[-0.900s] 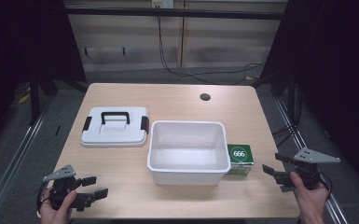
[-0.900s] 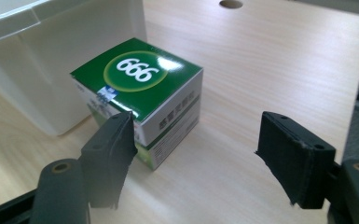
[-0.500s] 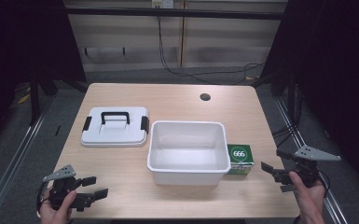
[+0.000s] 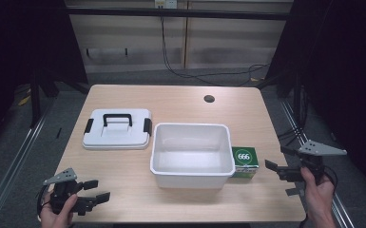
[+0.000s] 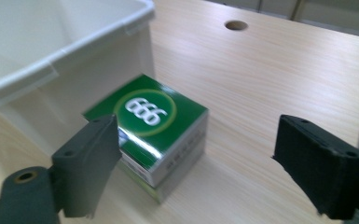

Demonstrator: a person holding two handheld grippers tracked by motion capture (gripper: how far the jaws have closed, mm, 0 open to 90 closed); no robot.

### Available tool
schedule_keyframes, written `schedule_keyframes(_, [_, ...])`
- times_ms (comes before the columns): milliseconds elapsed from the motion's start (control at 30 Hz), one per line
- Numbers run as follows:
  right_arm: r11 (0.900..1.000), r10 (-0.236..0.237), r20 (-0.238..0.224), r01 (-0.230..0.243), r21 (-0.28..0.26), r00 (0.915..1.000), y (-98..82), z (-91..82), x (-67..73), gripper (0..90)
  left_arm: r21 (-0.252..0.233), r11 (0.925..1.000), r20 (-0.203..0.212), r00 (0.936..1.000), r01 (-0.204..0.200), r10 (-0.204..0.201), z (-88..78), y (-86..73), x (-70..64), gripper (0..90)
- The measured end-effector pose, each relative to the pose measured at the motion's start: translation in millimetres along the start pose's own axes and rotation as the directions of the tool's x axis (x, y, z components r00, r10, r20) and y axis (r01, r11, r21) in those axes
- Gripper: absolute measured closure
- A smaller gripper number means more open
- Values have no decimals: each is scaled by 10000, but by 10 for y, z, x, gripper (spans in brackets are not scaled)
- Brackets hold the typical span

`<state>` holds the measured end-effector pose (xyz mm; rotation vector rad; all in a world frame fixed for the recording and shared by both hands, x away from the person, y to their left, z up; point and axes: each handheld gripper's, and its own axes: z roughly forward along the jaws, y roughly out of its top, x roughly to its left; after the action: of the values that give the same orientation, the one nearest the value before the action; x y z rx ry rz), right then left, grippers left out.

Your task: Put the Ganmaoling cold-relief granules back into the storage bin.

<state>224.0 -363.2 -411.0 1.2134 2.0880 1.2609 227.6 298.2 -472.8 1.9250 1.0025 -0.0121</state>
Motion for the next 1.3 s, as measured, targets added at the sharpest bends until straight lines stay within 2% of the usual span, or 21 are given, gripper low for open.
schedule_keyframes(67, [9981, 356, -268, -342, 504, 9990, 56, -9, 6, 134, -22, 10000, 1, 10000, 29, -29, 0, -1, -1, 171])
schedule_keyframes(100, [9971, 383, -855, -324, 693, 9956, 118, 2, 28, 133, -41, 10000, 25, 10000, 52, -52, 1, -2, 0, 171])
schedule_keyframes(133, [9971, 383, -855, -324, 693, 9956, 118, 2, 28, 133, -46, 10000, 54, 10000, 71, -71, 1, -3, 1, 171])
schedule_keyframes(167, [9962, 295, -1103, -201, 847, 9935, 145, 10, 38, 134, -55, 9999, 65, 9999, 106, -106, 2, -4, -1, 171])
schedule_keyframes(200, [9957, 134, -1148, -27, 927, 9933, 172, 21, 57, 133, -56, 9999, 58, 9999, 110, -109, 1, -4, -2, 171])
schedule_keyframes(233, [9940, -209, -1341, 350, 1035, 9907, 227, 35, 84, 133, -51, 10000, 31, 10000, 71, -71, -2, -4, 1, 171])
schedule_keyframes(267, [9940, -209, -1341, 350, 1035, 9907, 227, 35, 84, 133, -51, 10000, 9, 10000, 77, -77, -1, -4, 1, 171])
schedule_keyframes(367, [9864, -944, -1286, 1102, 1222, 9872, 317, 57, 119, 134, -5, 9999, 43, 9999, 104, -104, 4, -6, 3, 171])
schedule_keyframes(400, [9859, -992, -1535, 1180, 1186, 9832, 344, 62, 124, 132, -34, 9999, 22, 9999, 113, -113, 3, -6, 1, 171])
schedule_keyframes(433, [9833, -1266, -2026, 1498, 1032, 9710, 383, 86, 143, 137, -45, 9999, 20, 9999, 134, -134, 0, -9, 1, 171])
schedule_keyframes(567, [9774, -1440, -1879, 1694, 1269, 9716, 447, 140, 164, 136, -42, 10000, -7, 10000, 81, -81, -6, -11, 4, 171])
schedule_keyframes(667, [9756, -1665, -2024, 1911, 1082, 9650, 510, 176, 171, 144, -51, 9999, 38, 9999, 126, -125, 1, -9, -3, 171])
schedule_keyframes(700, [9679, -1903, -1932, 2168, 1269, 9625, 553, 200, 179, 140, -59, 9999, 40, 9999, 129, -129, 0, -10, -3, 171])
schedule_keyframes(767, [9654, -1887, -1819, 2162, 1456, 9650, 573, 213, 186, 141, -68, 9999, -1, 9999, 109, -109, -4, -11, 1, 171])
schedule_keyframes(833, [9602, -2058, -1826, 2344, 1517, 9614, 591, 240, 206, 137, -34, 10000, -6, 10000, 75, -75, -8, -12, 4, 171])
schedule_keyframes(933, [9407, -2445, -1545, 2727, 2015, 9573, 592, 304, 217, 137, -31, 10000, -6, 10000, 72, -72, -9, -13, 2, 171])
schedule_keyframes(1000, [9274, -2484, -1696, 2847, 2425, 9537, 594, 340, 205, 146, -37, 10000, 5, 10000, 61, -61, -8, -13, 2, 171])
schedule_keyframes(1067, [9197, -2335, -1977, 2822, 2731, 9521, 608, 361, 194, 147, -21, 10000, 19, 10000, 93, -93, -4, -13, 6, 171])
schedule_keyframes(1133, [9165, -2046, -2812, 2844, 2814, 9376, 631, 377, 182, 149, -59, 9999, 28, 9999, 141, -141, 1, -13, 4, 171])
schedule_keyframes(1233, [9048, -2114, -3073, 3047, 2975, 9278, 674, 399, 185, 136, -45, 9999, 11, 9999, 117, -116, 3, -12, 2, 171])
schedule_keyframes(1300, [9090, -2147, -3282, 3111, 2773, 9199, 701, 428, 203, 134, -60, 9999, 45, 9999, 121, -120, 4, -9, 4, 171])
